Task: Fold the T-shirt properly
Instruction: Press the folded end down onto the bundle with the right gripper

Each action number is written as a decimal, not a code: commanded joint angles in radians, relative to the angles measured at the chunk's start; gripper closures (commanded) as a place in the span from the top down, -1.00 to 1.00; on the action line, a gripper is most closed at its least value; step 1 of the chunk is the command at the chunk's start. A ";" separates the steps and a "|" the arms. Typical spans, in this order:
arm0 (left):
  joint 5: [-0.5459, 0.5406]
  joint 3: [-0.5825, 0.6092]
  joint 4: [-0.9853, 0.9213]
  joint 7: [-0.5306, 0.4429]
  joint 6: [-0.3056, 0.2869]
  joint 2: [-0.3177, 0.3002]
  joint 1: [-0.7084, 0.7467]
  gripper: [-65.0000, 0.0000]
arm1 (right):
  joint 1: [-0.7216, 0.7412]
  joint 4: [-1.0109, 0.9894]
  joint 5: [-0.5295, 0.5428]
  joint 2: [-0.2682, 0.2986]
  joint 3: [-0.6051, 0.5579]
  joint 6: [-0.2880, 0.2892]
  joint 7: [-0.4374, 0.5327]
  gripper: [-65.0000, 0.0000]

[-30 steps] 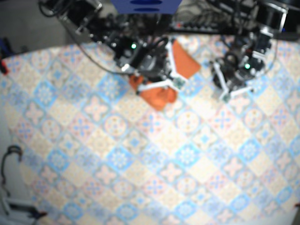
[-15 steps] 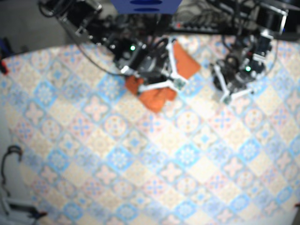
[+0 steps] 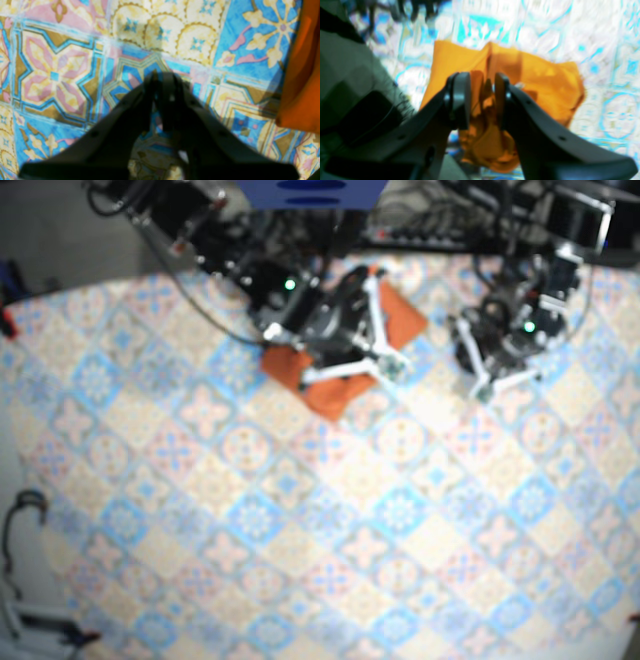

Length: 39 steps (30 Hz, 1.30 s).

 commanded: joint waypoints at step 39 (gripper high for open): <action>0.006 0.041 0.007 -0.007 0.008 -0.013 -0.004 -0.77 | -0.096 -0.081 -0.211 -0.063 0.213 -0.002 0.047 -0.46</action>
